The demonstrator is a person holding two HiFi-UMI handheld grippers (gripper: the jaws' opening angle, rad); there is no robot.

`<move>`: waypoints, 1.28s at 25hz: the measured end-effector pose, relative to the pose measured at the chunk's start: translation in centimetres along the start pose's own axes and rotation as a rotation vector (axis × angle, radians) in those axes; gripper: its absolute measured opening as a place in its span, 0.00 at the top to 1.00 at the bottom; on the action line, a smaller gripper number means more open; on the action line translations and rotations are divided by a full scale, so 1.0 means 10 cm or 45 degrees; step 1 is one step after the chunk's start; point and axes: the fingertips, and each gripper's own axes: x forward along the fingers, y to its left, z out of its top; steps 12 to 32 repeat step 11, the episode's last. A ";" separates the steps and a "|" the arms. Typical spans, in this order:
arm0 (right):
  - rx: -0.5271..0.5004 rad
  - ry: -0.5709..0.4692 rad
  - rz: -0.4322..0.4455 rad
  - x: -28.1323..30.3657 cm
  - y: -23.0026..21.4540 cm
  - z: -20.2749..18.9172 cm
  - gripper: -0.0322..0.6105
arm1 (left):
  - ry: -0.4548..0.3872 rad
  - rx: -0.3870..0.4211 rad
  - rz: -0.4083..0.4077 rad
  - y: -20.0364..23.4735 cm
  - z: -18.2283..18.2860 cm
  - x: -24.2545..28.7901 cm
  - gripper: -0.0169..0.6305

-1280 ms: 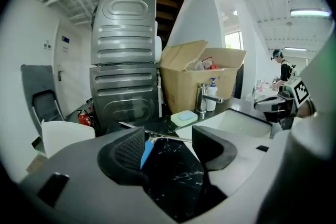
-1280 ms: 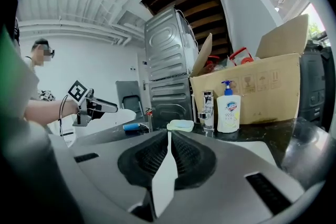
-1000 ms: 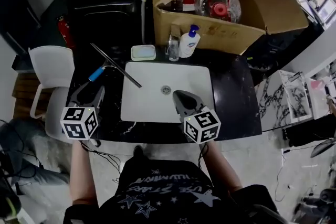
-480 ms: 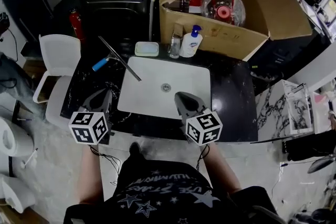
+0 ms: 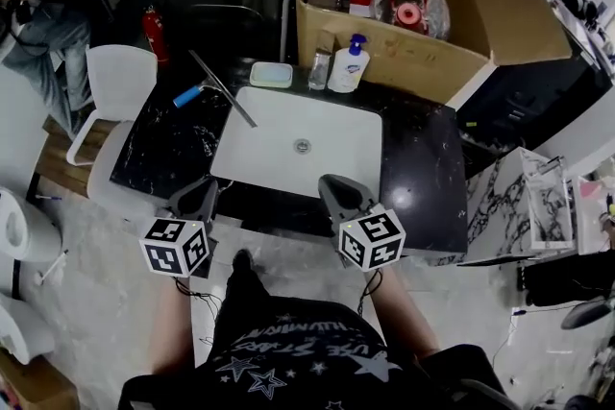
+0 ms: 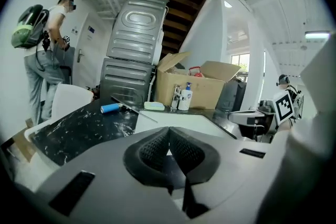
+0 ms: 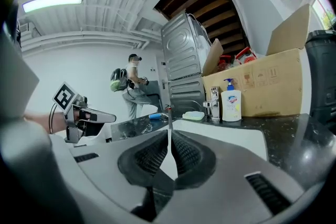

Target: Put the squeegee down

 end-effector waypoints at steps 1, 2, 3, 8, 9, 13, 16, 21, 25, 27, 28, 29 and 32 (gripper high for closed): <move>-0.001 0.005 0.005 -0.07 0.01 -0.04 0.87 | 0.003 -0.008 -0.001 -0.07 -0.06 -0.04 0.94; -0.001 0.009 0.010 -0.15 0.02 -0.08 0.87 | 0.007 -0.015 -0.002 -0.15 -0.12 -0.09 0.94; 0.000 0.011 0.015 -0.23 0.03 -0.11 0.87 | 0.012 -0.020 -0.001 -0.23 -0.18 -0.14 0.94; 0.003 0.008 0.033 -0.59 0.03 -0.25 0.87 | 0.004 -0.039 0.020 -0.53 -0.38 -0.37 0.94; 0.003 0.011 0.034 -0.66 0.03 -0.29 0.87 | 0.000 -0.042 0.023 -0.58 -0.41 -0.40 0.94; 0.002 0.016 0.035 -0.81 0.03 -0.38 0.87 | -0.007 -0.046 0.029 -0.70 -0.49 -0.47 0.94; 0.002 0.016 0.035 -0.81 0.03 -0.38 0.87 | -0.007 -0.046 0.029 -0.70 -0.49 -0.47 0.94; 0.002 0.016 0.035 -0.81 0.03 -0.38 0.87 | -0.007 -0.046 0.029 -0.70 -0.49 -0.47 0.94; 0.002 0.016 0.035 -0.81 0.03 -0.38 0.87 | -0.007 -0.046 0.029 -0.70 -0.49 -0.47 0.94; 0.002 0.016 0.035 -0.81 0.03 -0.38 0.87 | -0.007 -0.046 0.029 -0.70 -0.49 -0.47 0.94; 0.002 0.016 0.035 -0.81 0.03 -0.38 0.87 | -0.007 -0.046 0.029 -0.70 -0.49 -0.47 0.94; 0.002 0.016 0.035 -0.81 0.03 -0.38 0.87 | -0.007 -0.046 0.029 -0.70 -0.49 -0.47 0.94; 0.002 0.016 0.035 -0.81 0.03 -0.38 0.87 | -0.007 -0.046 0.029 -0.70 -0.49 -0.47 0.94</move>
